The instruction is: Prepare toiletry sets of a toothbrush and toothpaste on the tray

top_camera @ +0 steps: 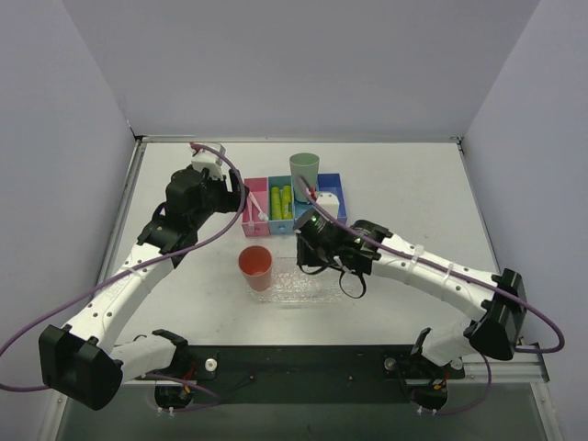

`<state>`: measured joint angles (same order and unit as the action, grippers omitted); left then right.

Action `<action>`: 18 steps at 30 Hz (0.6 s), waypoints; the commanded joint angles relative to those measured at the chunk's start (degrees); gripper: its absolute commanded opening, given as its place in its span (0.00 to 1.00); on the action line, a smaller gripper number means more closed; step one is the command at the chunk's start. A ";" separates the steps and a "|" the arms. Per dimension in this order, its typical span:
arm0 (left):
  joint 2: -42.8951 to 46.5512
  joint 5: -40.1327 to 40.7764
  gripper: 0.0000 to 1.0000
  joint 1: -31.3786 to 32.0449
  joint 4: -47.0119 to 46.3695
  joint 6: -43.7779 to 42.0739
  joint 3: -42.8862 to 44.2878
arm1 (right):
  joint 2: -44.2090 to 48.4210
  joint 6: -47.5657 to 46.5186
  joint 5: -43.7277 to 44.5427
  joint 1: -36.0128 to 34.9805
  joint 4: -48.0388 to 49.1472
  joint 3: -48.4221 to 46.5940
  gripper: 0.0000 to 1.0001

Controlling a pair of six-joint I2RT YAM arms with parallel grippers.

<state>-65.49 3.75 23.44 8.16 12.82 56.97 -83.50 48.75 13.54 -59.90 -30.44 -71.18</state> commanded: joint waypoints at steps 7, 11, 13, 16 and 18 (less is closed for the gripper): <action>0.98 -2.61 0.78 0.46 -2.36 -1.04 0.42 | 4.59 -19.55 -7.72 19.10 -1.21 -10.28 0.36; 1.07 -2.34 0.78 0.46 -2.54 -1.04 0.25 | -1.64 -21.77 -10.72 24.82 -0.15 -17.23 0.40; 1.07 -1.99 0.78 0.46 -2.54 -1.30 0.07 | -4.46 -21.33 -13.09 27.63 0.11 -21.18 0.41; 0.98 -1.99 0.78 0.46 -2.54 -1.83 0.25 | -9.56 -19.93 -17.66 30.62 1.78 -25.48 0.43; 1.16 -1.90 0.79 0.46 -2.36 -1.92 0.33 | -12.81 -18.79 -18.20 31.86 3.27 -27.51 0.45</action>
<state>-65.47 2.07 23.59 8.01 12.14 56.97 -91.20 29.71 0.27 -30.30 -29.06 -94.54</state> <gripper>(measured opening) 0.782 0.433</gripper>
